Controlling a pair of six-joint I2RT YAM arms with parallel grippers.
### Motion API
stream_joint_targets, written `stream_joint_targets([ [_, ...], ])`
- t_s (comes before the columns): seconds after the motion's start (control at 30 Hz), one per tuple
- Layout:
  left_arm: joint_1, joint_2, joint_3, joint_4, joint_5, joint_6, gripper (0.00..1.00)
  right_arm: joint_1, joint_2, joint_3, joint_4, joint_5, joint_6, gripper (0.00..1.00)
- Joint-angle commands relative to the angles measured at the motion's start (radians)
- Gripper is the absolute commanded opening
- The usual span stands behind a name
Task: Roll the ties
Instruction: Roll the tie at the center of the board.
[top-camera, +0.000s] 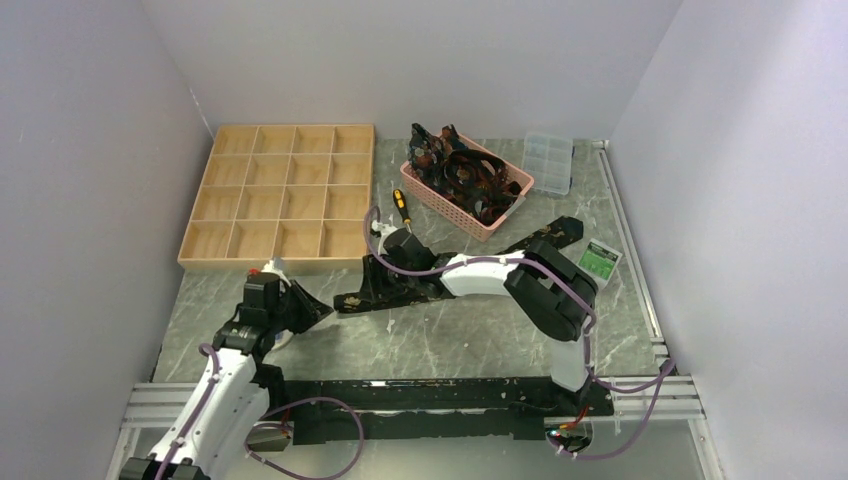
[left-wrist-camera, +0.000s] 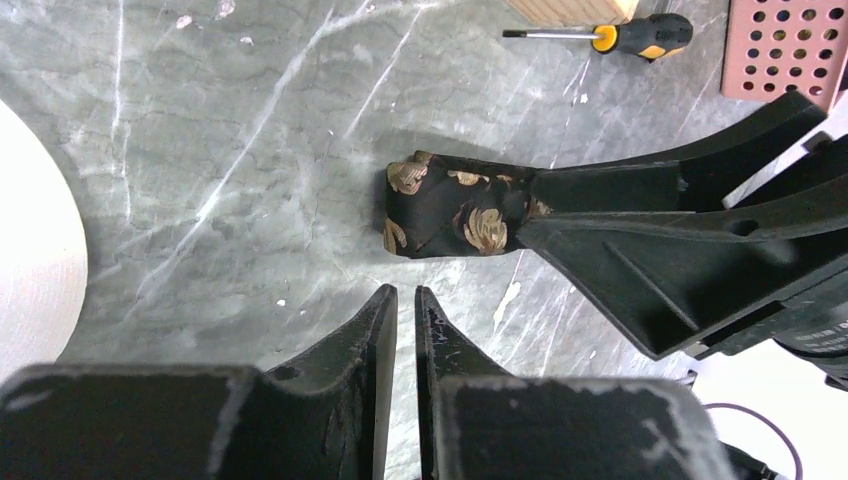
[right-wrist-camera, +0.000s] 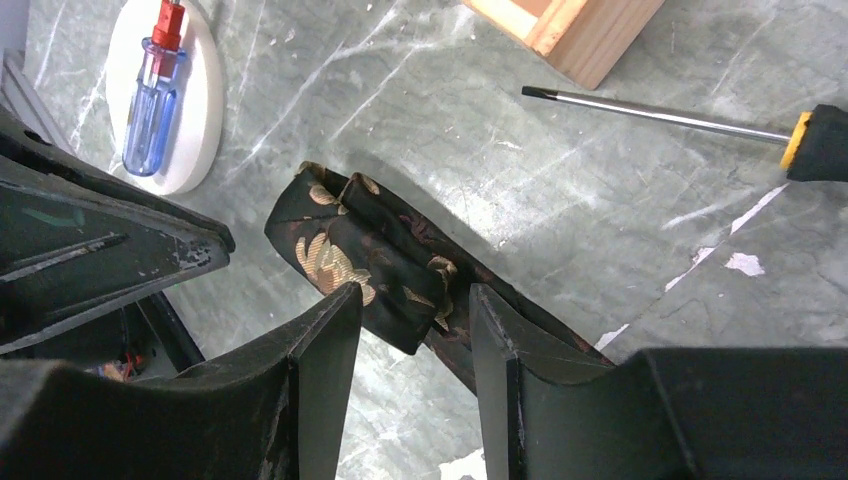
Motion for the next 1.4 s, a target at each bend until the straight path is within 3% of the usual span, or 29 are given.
stream_joint_targets([
  [0.0, -0.011, -0.014, 0.025, -0.027, -0.041, -0.009, 0.17, -0.003, -0.051, 0.052, -0.042, 0.031, -0.024, 0.49],
  [0.3, -0.011, 0.017, 0.055, -0.019, -0.134, -0.056, 0.47, -0.001, 0.004, 0.065, -0.013, -0.032, 0.045, 0.48],
  [0.67, -0.011, 0.070, 0.035, 0.034, -0.129, -0.057, 0.48, -0.007, 0.063, 0.053, 0.070, -0.098, 0.115, 0.38],
  [1.07, -0.011, 0.123, 0.029, 0.077, -0.096, -0.054, 0.53, -0.009, 0.098, 0.007, 0.231, -0.168, 0.128, 0.18],
  [1.37, 0.008, 0.209, -0.011, 0.204, -0.021, -0.054, 0.55, -0.009, 0.116, -0.021, 0.255, -0.152, 0.091, 0.15],
])
